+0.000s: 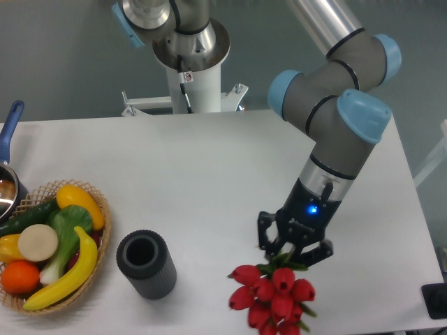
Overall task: Insert the flowers into the vase
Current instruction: 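Swing the held tulips over the black vase and lower stems in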
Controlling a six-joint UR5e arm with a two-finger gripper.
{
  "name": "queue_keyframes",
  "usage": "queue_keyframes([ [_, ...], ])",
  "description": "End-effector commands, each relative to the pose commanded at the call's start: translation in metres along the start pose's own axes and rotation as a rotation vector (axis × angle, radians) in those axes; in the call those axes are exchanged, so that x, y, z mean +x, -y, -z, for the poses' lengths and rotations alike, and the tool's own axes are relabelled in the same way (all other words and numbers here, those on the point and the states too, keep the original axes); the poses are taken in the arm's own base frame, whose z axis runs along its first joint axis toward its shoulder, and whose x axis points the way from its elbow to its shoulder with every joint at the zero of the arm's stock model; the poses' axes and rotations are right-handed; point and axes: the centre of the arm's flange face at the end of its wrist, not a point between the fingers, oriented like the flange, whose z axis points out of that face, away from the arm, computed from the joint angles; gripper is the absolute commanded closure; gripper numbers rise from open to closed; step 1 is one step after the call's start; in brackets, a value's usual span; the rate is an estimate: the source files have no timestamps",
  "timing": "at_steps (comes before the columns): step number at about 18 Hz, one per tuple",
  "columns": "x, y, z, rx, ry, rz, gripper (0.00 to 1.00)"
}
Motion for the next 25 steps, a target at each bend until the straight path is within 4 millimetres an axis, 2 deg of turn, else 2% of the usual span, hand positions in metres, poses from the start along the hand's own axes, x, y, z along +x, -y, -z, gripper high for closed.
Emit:
queue_keyframes([
  [4, 0.034, 0.034, -0.017, 0.111, 0.0, -0.15, 1.0],
  [7, 0.036, 0.037, -0.016, 0.133, -0.022, -0.155, 1.0],
  [10, 0.042, 0.045, -0.005, 0.16, -0.031, -0.158, 1.0],
  [13, 0.05, 0.05, 0.006, 0.27, -0.136, -0.156, 1.0],
  [15, 0.057, 0.053, 0.02, 0.334, -0.197, -0.15, 1.0],
  [19, 0.071, 0.059, 0.022, 0.404, -0.293, -0.157, 0.96],
  [25, 0.103, 0.061, -0.006, 0.403, -0.377, -0.158, 0.96],
])
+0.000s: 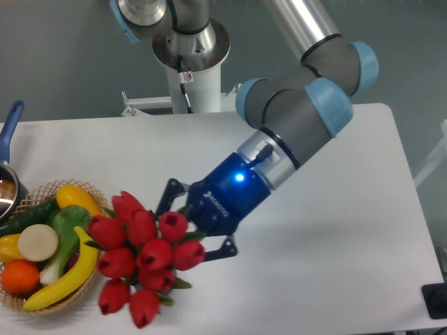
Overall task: Insert the flowers into the vase
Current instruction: 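Swing the held tulips over the black vase and lower stems in, then push the tulip stems down into the black vase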
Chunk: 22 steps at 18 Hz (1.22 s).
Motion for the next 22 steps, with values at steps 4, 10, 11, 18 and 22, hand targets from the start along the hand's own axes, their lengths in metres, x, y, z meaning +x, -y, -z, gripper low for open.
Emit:
queue_keyframes([
  [4, 0.008, -0.014, -0.016, -0.004, -0.033, 0.026, 0.93],
  [10, 0.033, -0.023, -0.016, -0.005, -0.042, 0.029, 0.93],
  [11, 0.033, -0.026, -0.016, -0.006, -0.043, 0.035, 0.93],
  [18, 0.016, -0.052, -0.024, -0.011, -0.045, 0.001, 0.91],
  [22, 0.012, -0.069, -0.027, -0.015, -0.051, -0.032, 0.88],
])
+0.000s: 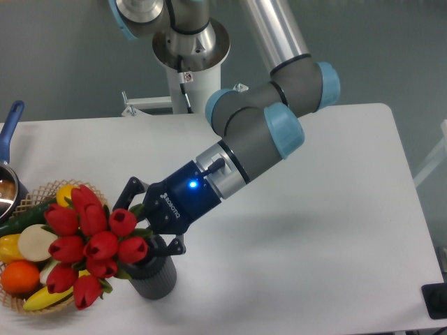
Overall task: Insert the flowers into the vase
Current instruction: 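Push the tulip stems down into the black vase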
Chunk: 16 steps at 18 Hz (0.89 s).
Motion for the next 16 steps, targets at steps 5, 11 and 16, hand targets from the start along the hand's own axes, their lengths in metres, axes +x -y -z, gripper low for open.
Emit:
queue_keyframes([
  [5, 0.014, -0.05, -0.001, -0.016, -0.013, -0.046, 0.85],
  [11, 0.014, -0.071, 0.012, -0.029, 0.009, -0.029, 0.8],
  [16, 0.013, -0.096, 0.024, -0.034, 0.025, -0.039, 0.7],
])
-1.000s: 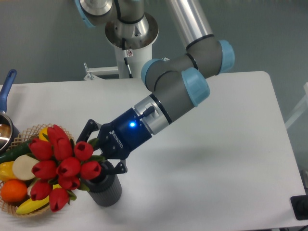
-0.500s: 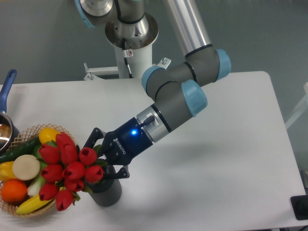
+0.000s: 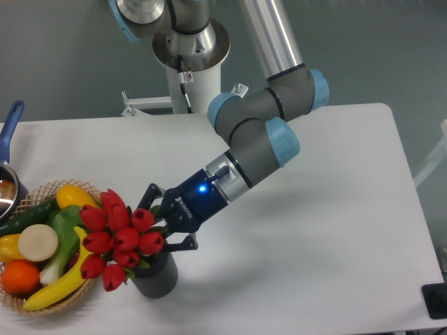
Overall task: Insert the flowers into the vase
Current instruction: 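Push the tulip stems down into the black vase, then open the gripper and lift it away from the tulips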
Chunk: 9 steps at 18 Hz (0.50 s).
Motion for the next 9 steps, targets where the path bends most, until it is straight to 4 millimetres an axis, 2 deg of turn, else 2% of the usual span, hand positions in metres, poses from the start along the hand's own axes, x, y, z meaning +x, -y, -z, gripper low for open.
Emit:
queue_keyframes([
  [3, 0.002, -0.013, 0.001, -0.004, -0.001, -0.009, 0.57],
  [9, 0.009, -0.026, 0.0, -0.017, -0.001, 0.021, 0.1],
])
